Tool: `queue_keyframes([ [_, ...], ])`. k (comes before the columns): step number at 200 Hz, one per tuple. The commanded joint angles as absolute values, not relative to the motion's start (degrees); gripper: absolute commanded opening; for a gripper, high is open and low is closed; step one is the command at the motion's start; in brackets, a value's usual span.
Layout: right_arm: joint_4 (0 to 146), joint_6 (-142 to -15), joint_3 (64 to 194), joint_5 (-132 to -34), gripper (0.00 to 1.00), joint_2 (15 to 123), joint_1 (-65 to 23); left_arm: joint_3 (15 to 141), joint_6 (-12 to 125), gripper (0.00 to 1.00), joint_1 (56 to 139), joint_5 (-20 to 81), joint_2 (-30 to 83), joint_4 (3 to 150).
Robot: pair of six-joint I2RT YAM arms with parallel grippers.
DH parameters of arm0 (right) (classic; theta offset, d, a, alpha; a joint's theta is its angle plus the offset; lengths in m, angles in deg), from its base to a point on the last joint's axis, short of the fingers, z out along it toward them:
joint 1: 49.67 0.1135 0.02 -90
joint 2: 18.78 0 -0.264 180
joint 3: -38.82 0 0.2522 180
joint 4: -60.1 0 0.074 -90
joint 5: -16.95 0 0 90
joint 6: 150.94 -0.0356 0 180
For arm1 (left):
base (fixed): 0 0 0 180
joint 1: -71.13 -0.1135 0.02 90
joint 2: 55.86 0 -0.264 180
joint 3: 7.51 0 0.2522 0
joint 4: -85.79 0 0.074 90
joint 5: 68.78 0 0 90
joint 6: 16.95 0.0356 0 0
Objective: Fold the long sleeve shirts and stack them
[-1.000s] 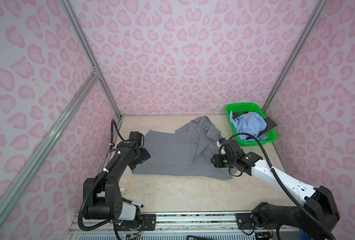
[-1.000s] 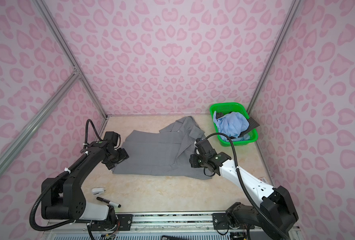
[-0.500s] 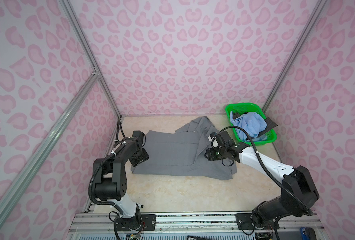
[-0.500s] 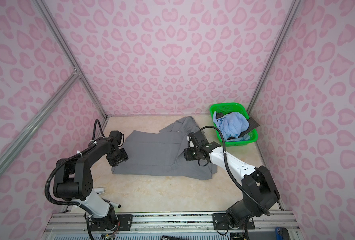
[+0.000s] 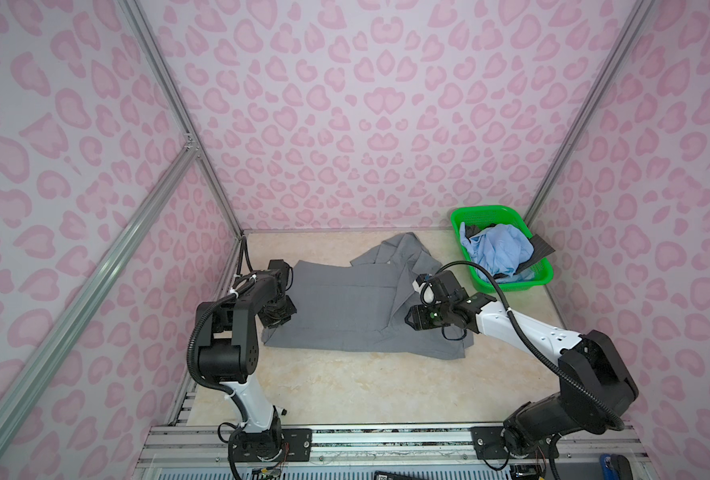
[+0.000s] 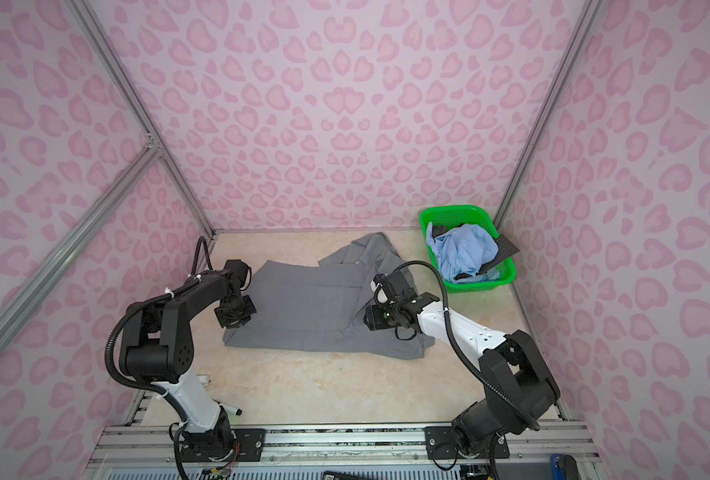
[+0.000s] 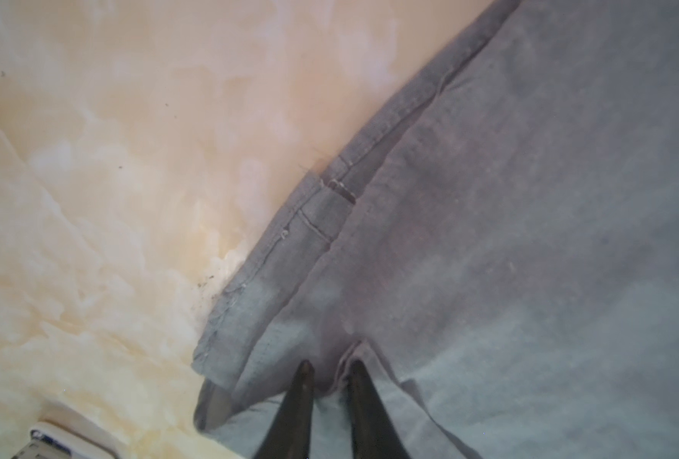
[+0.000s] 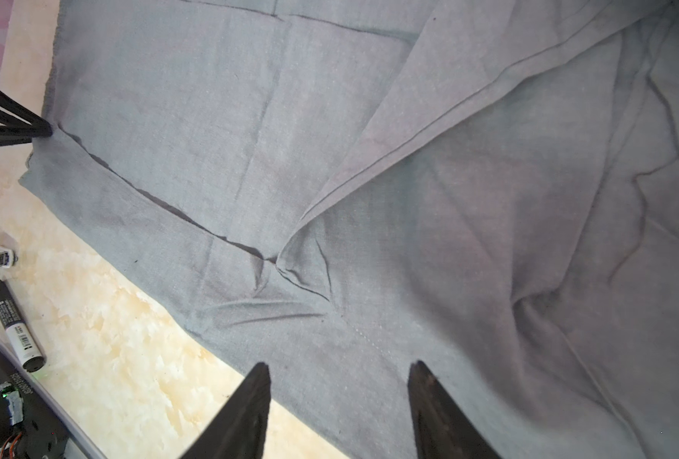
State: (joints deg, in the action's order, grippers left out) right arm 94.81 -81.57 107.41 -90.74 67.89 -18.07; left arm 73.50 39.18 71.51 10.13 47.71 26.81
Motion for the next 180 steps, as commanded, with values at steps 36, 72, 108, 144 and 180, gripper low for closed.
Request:
queue_keyframes([
  [36, 93.65, -81.85, 107.11, -90.81, 0.56, 66.82, -18.04, 73.62, 38.87, 0.03, 71.48, 7.84, 43.86, 26.26],
  [72, 91.72, -83.21, 106.23, -88.41, 0.56, 66.52, -20.33, 71.8, 36.84, 0.03, 71.47, 6.75, 37.75, 28.82],
  [108, 90.21, -83.89, 108.03, -88.96, 0.56, 69.98, -23.89, 73.36, 35.79, 0.03, 71.44, 7.94, 37.29, 30.71],
  [144, 89.51, -84.1, 109.69, -87.86, 0.56, 73.59, -24.4, 78.08, 35.54, 0.03, 71.35, 7.57, 40.43, 30.16],
  [180, 87.78, -84.72, 108.92, -87.14, 0.56, 76.98, -24.92, 82.61, 35.78, 0.08, 71.18, 5.21, 44.08, 28.78],
])
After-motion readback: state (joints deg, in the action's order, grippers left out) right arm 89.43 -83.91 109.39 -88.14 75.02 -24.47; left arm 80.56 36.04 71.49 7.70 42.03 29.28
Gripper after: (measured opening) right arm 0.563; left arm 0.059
